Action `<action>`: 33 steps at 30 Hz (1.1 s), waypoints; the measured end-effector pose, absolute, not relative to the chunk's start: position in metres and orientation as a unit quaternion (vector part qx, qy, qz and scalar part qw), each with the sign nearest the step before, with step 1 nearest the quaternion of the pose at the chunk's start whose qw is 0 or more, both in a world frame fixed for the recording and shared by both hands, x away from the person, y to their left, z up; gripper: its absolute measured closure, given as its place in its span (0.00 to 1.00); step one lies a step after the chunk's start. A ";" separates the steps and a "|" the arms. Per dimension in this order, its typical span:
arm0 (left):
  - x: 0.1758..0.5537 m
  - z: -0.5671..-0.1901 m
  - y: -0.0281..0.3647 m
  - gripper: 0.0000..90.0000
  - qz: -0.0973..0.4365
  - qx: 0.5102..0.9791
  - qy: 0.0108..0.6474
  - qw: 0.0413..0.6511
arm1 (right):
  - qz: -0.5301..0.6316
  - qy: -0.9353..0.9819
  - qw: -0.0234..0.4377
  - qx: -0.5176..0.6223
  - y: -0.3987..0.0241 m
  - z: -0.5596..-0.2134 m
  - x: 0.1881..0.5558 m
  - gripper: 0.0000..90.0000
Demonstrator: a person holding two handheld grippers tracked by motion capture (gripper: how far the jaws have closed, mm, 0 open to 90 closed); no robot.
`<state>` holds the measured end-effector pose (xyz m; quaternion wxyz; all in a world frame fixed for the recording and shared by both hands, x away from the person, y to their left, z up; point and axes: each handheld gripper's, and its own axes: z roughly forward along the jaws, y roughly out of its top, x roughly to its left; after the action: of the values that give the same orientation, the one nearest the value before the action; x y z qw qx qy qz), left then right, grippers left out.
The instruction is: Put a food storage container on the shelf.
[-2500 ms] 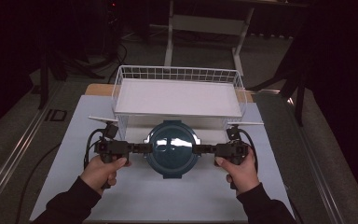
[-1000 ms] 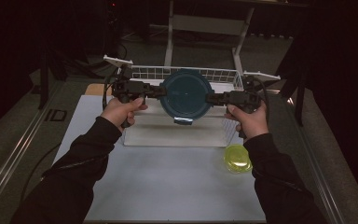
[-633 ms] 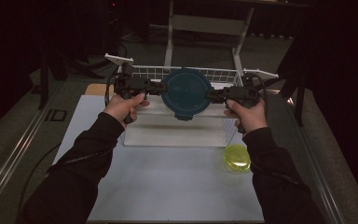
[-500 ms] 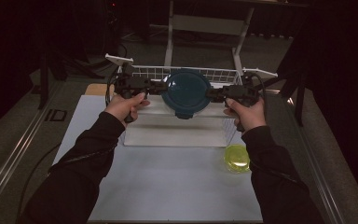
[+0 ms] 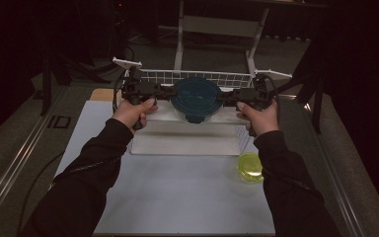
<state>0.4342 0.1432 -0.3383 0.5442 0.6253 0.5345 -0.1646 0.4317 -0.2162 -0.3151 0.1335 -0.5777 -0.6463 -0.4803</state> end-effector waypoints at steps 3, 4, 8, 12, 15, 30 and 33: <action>0.432 -0.336 0.143 0.53 -0.153 0.630 0.531 0.546 | -0.488 -0.647 0.125 -0.573 -0.217 -0.313 0.431 0.52; 0.432 -0.335 0.143 0.51 -0.150 0.630 0.531 0.547 | -0.491 -0.653 0.117 -0.565 -0.216 -0.312 0.430 0.52; 0.429 -0.332 0.148 0.47 -0.134 0.631 0.527 0.553 | -0.489 -0.664 0.100 -0.557 -0.216 -0.310 0.427 0.51; 0.424 -0.327 0.151 0.45 -0.106 0.640 0.521 0.555 | -0.489 -0.680 0.068 -0.543 -0.217 -0.307 0.422 0.51; 0.417 -0.323 0.154 0.45 -0.084 0.643 0.520 0.556 | -0.487 -0.692 0.040 -0.531 -0.218 -0.303 0.417 0.50; 0.365 -0.313 0.164 0.38 -0.012 0.677 0.454 0.579 | -0.484 -0.725 -0.005 -0.490 -0.216 -0.288 0.380 0.48; 0.353 -0.316 0.165 0.36 0.000 0.680 0.443 0.584 | -0.485 -0.735 -0.001 -0.474 -0.208 -0.290 0.367 0.50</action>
<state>0.3528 0.1648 -0.3162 0.5840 0.6805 0.4426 -0.0003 0.3673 -0.2075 -0.2899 -0.0010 -0.4741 -0.7349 -0.4849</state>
